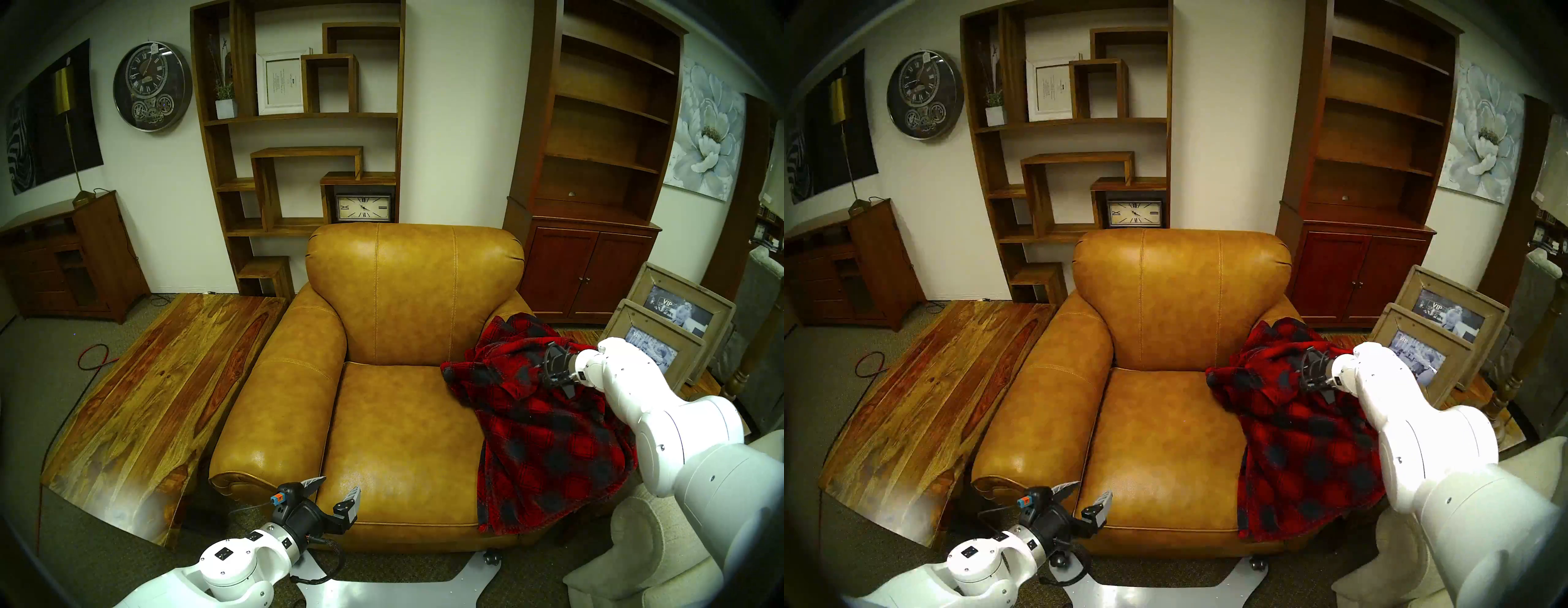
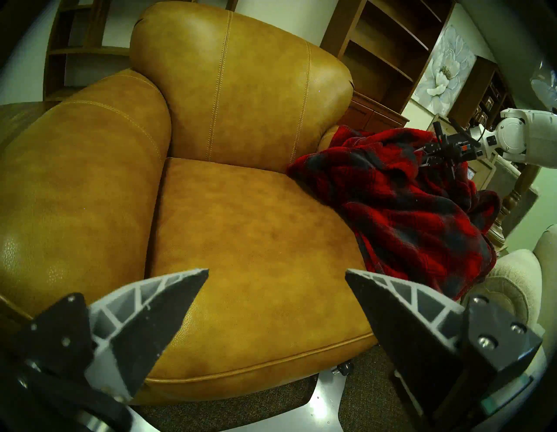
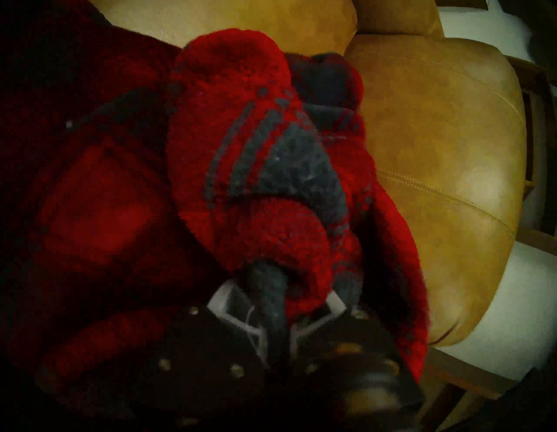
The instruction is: Move the blanket from sofa and drape it over the sofa arm
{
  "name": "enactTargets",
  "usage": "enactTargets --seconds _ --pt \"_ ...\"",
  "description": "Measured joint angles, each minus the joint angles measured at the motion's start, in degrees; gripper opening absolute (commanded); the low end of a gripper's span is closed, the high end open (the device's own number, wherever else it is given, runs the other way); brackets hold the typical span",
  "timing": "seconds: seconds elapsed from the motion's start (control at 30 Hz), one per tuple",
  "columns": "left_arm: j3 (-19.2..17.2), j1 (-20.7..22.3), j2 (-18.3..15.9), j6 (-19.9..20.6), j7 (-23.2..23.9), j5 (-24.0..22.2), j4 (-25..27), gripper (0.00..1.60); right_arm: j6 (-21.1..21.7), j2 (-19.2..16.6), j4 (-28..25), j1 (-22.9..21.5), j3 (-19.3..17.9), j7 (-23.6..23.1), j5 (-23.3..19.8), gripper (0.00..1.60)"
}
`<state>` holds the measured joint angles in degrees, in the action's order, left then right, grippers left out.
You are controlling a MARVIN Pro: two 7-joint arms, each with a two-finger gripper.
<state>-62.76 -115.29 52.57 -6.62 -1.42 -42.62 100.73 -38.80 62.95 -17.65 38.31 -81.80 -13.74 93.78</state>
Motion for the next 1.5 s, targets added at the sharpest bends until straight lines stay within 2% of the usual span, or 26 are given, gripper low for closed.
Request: enactTargets --seconds 0.43,0.63,0.67,0.7,0.73,0.77,0.97,1.07,1.27,1.5 --pt "0.01 0.13 0.11 0.01 0.0 0.14 -0.11 1.6 -0.15 -7.52 0.63 -4.87 -5.17 -0.09 2.83 0.0" --pt "0.01 0.15 0.14 0.0 0.0 0.17 -0.11 1.6 -1.94 -10.94 1.6 -5.61 -5.74 0.61 3.98 0.0" --pt "0.01 0.15 0.14 0.0 0.0 0.17 -0.11 1.6 -2.49 -11.32 1.79 -5.66 -5.74 0.83 4.16 0.05" --pt "0.01 0.15 0.14 0.0 0.0 0.17 -0.11 1.6 -2.96 -11.57 1.96 -5.69 -5.73 1.01 4.32 0.34" --pt "0.01 0.15 0.14 0.0 0.0 0.17 -0.09 1.6 -3.84 -11.94 2.25 -5.75 -5.6 1.27 4.64 1.09" --pt "0.01 0.15 0.14 0.0 0.0 0.17 -0.07 1.6 -4.61 -12.17 2.46 -5.8 -5.4 1.42 4.88 1.6" --pt "-0.02 0.14 0.14 0.01 0.0 0.15 0.0 1.6 -12.37 -13.55 4.89 -6.91 -3.87 1.36 6.42 1.6" --pt "-0.03 0.13 0.14 0.01 0.0 0.12 0.02 1.6 -14.48 -13.89 6.26 -7.7 -3.84 0.79 6.37 1.6" --pt "-0.03 0.13 0.14 0.01 0.0 0.09 0.03 1.6 -15.84 -13.55 9.39 -9.96 -5.41 -1.2 4.46 1.6" --pt "-0.03 0.14 0.15 0.01 0.0 0.09 0.01 1.6 -16.21 -10.28 11.66 -12.1 -6.86 -3.22 2.57 1.6"
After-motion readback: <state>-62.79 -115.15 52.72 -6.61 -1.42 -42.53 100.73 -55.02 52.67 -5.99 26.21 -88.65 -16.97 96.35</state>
